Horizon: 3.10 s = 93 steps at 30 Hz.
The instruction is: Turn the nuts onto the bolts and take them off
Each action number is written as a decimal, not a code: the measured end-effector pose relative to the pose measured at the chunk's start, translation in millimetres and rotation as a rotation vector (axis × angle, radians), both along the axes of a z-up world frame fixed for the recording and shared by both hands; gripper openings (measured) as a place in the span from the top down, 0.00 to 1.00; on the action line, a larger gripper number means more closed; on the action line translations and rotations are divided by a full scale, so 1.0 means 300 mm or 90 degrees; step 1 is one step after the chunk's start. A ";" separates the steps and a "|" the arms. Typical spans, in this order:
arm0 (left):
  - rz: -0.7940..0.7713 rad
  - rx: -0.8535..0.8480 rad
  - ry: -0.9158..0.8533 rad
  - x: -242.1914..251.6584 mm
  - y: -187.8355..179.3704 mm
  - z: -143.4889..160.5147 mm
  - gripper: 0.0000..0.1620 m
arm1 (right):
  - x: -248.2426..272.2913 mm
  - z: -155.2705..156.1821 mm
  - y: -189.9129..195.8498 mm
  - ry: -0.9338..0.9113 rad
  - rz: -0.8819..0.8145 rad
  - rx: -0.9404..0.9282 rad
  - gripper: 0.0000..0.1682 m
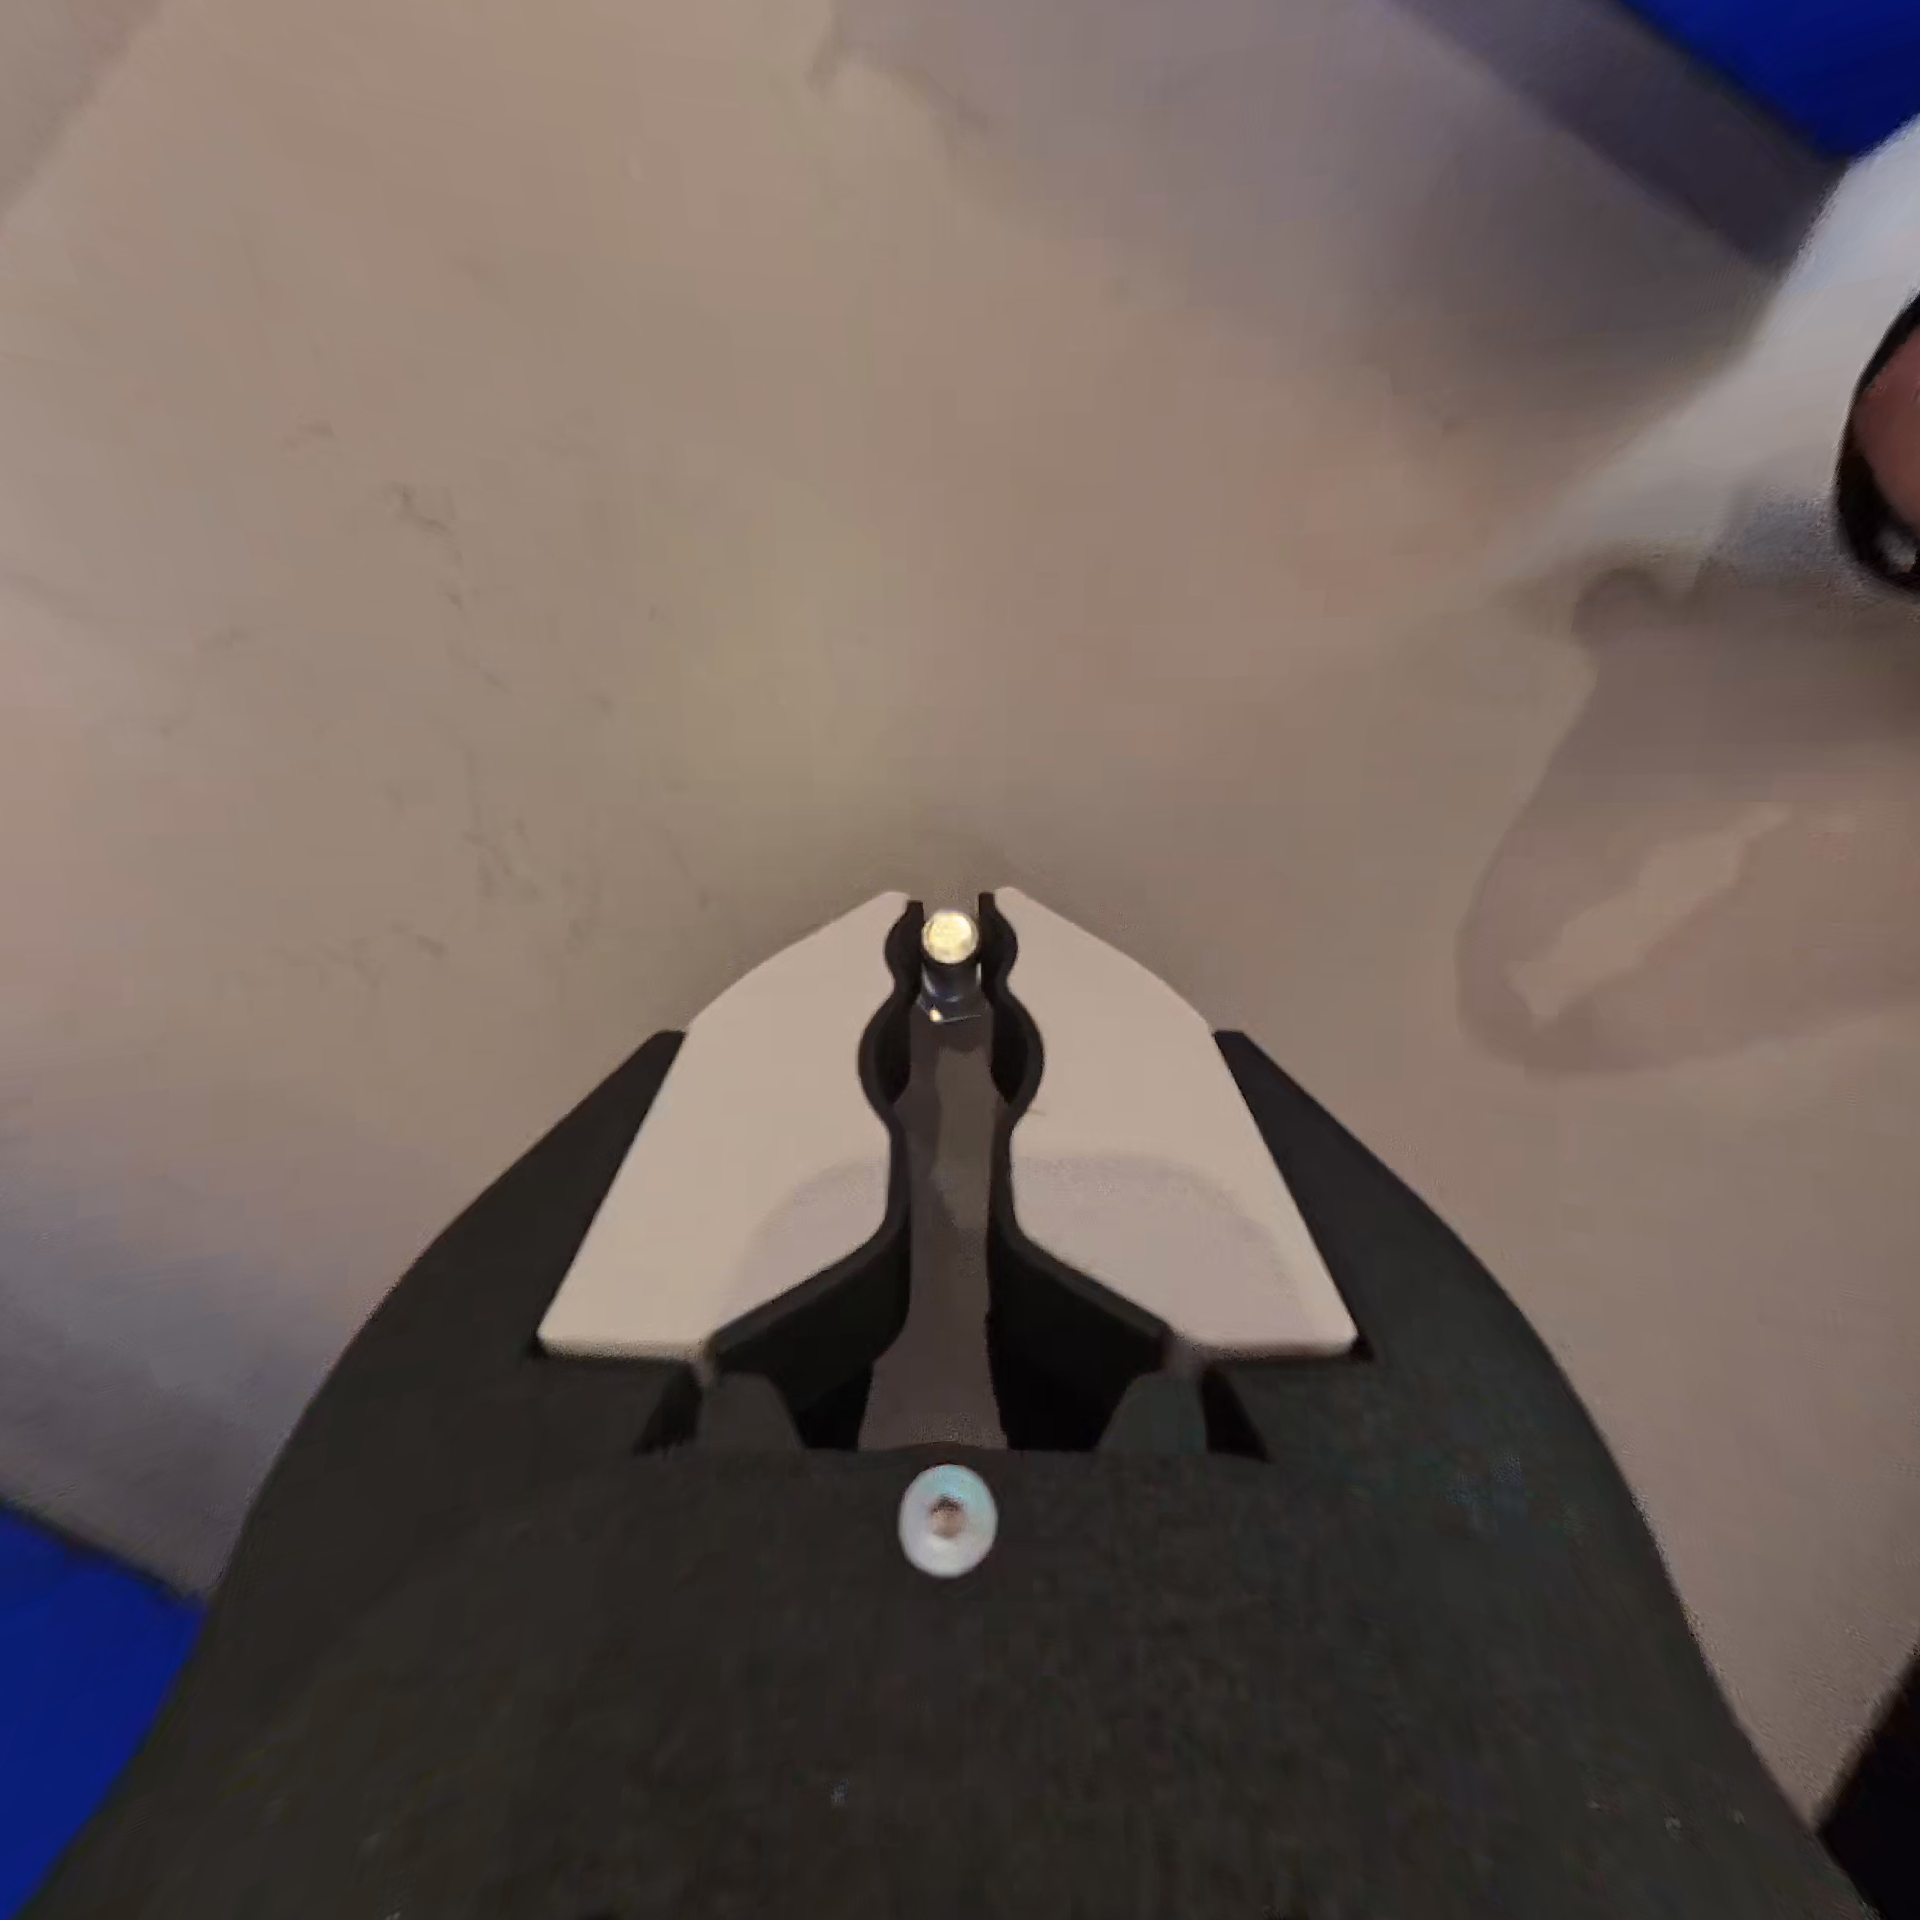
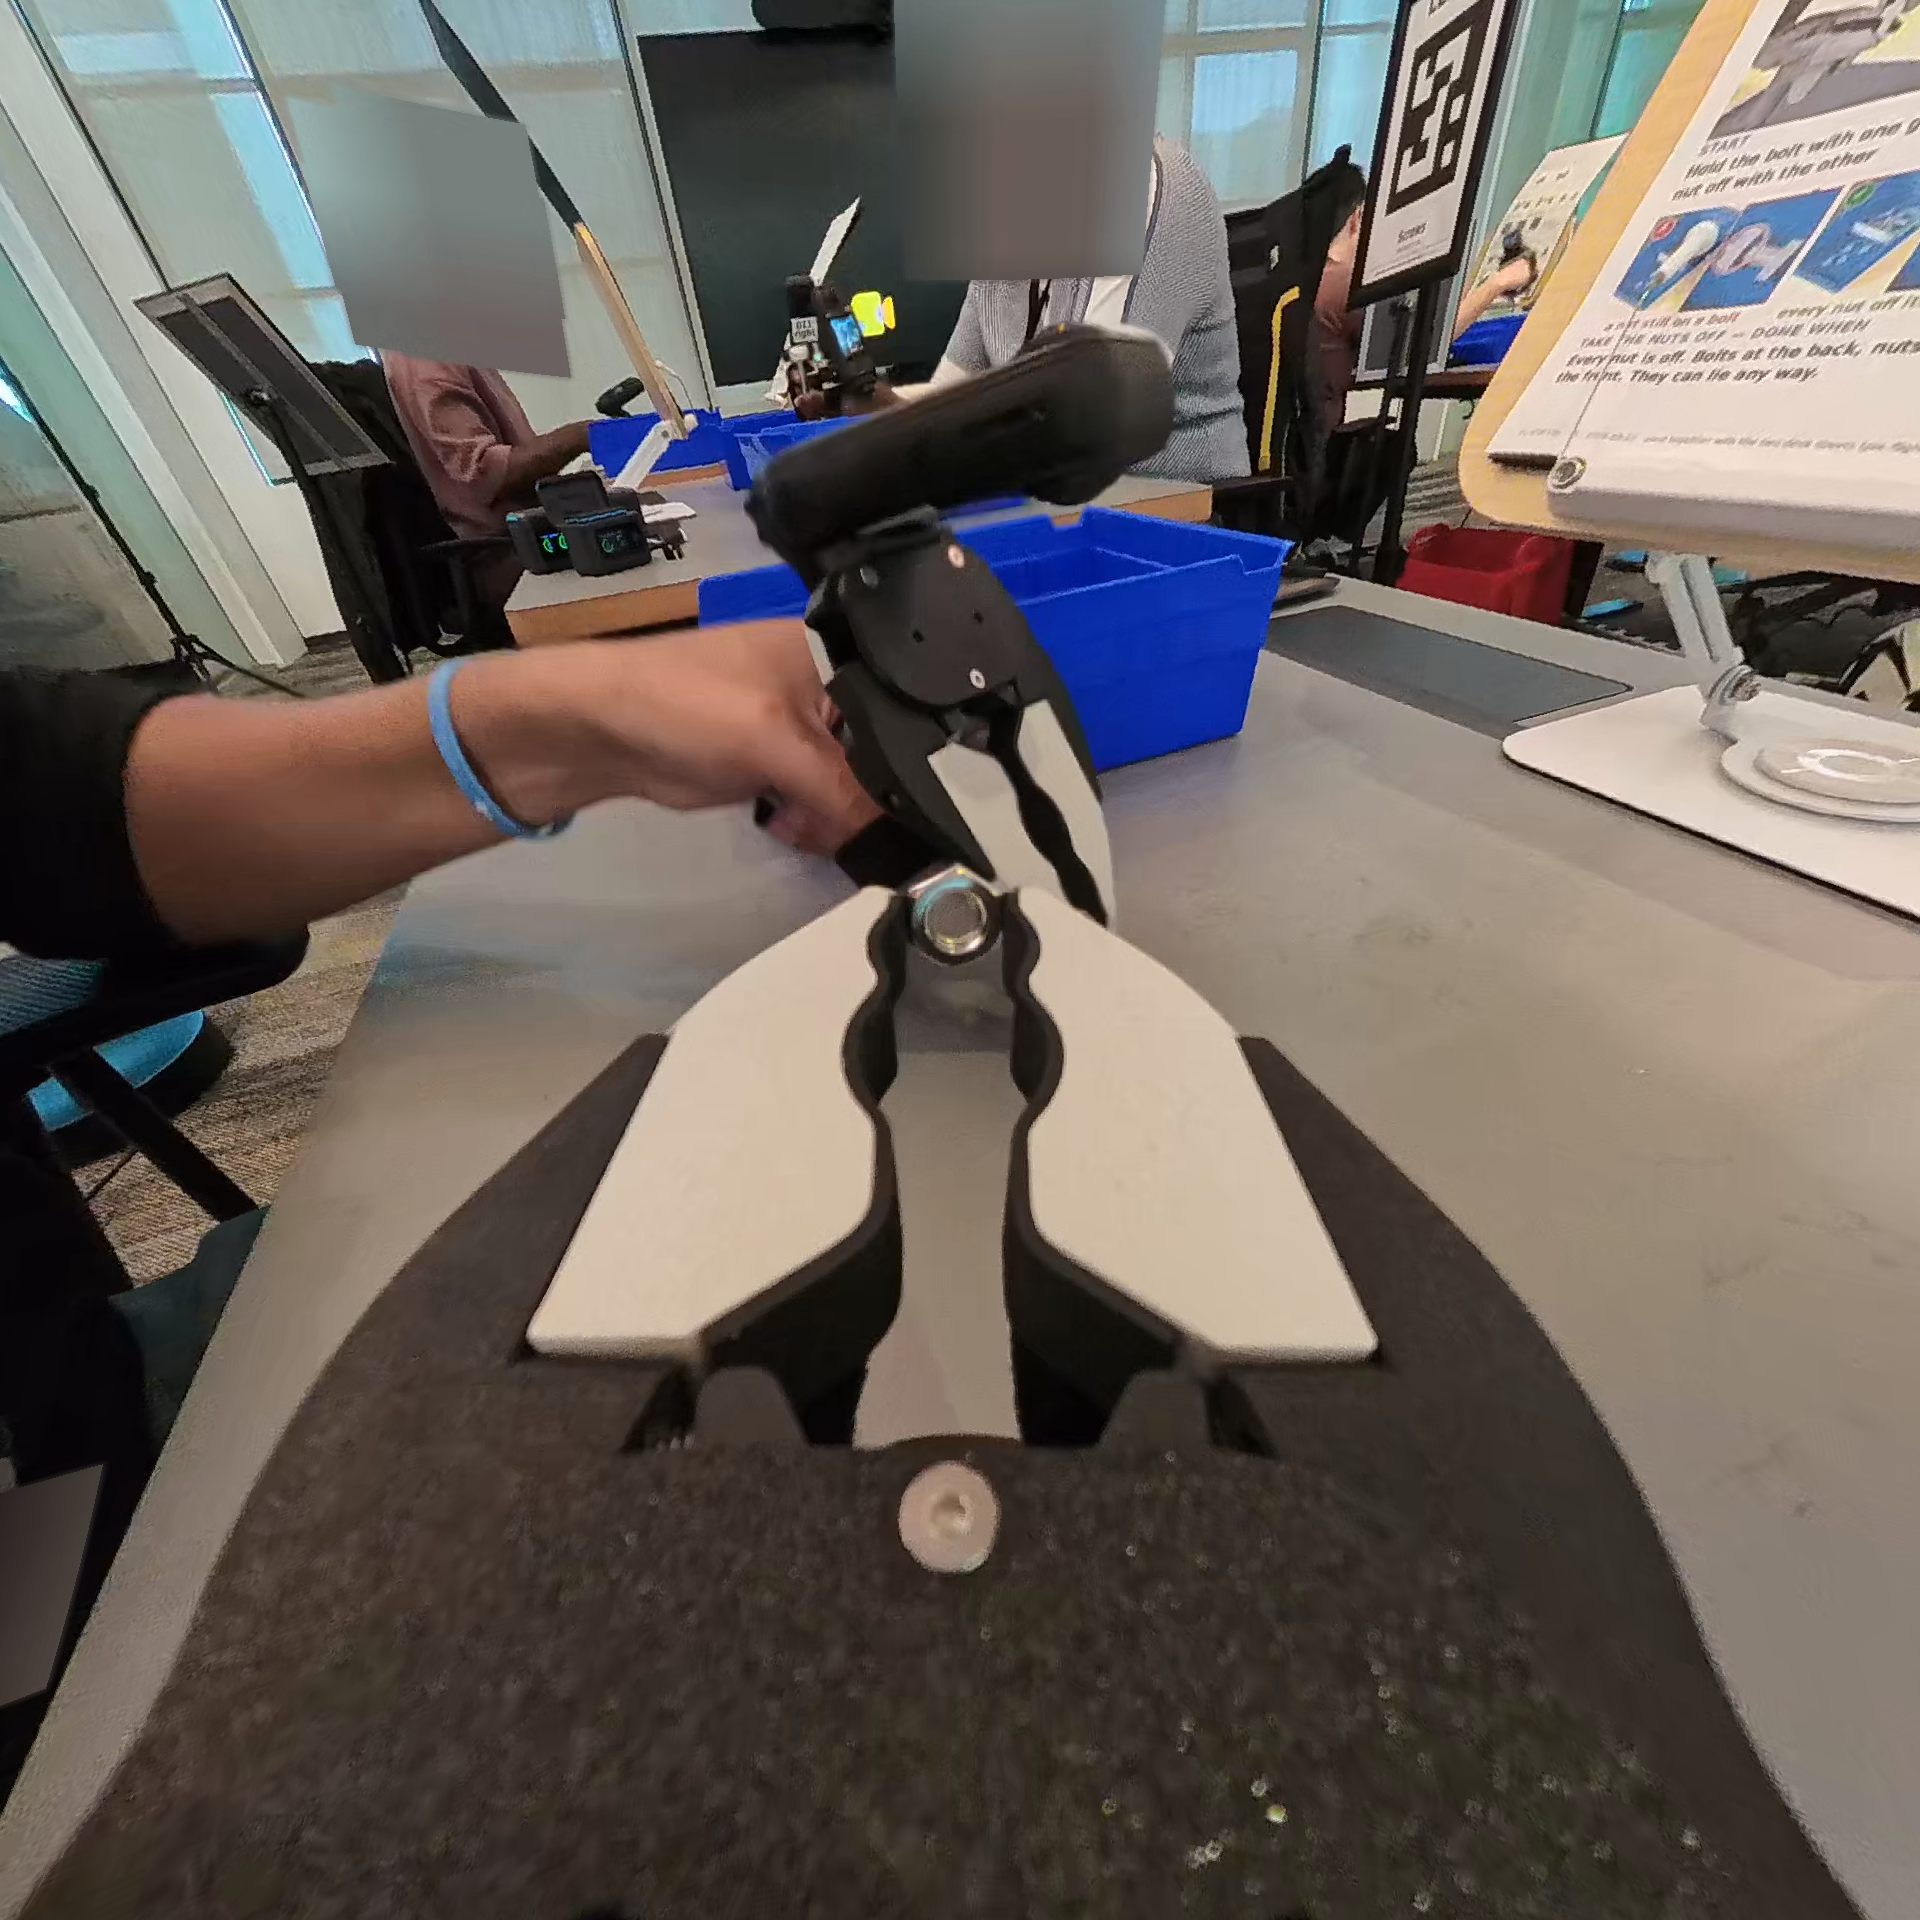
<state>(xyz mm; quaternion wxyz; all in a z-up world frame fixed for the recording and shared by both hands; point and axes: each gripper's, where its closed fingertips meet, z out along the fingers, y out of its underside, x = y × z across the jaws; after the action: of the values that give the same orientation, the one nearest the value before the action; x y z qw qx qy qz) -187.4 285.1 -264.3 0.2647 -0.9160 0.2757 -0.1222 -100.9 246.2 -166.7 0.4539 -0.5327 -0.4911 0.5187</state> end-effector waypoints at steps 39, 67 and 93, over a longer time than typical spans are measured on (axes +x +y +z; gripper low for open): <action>-0.257 -0.165 0.329 -0.202 -0.110 -0.039 0.78 | 0.024 0.002 0.020 -0.002 0.007 -0.001 0.90; -0.060 0.098 -0.081 0.066 0.011 0.294 0.89 | 0.032 0.034 0.019 -0.014 0.022 -0.034 0.90; -0.379 0.055 -0.904 0.200 -0.109 0.560 0.89 | -0.055 0.293 0.079 -0.188 0.385 0.347 0.90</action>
<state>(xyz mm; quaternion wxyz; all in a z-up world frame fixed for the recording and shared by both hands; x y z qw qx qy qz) -127.3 252.5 -96.2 0.3699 -0.4943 0.2789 -0.7356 -117.5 269.8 -78.9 0.3304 -0.2936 -0.8040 0.3978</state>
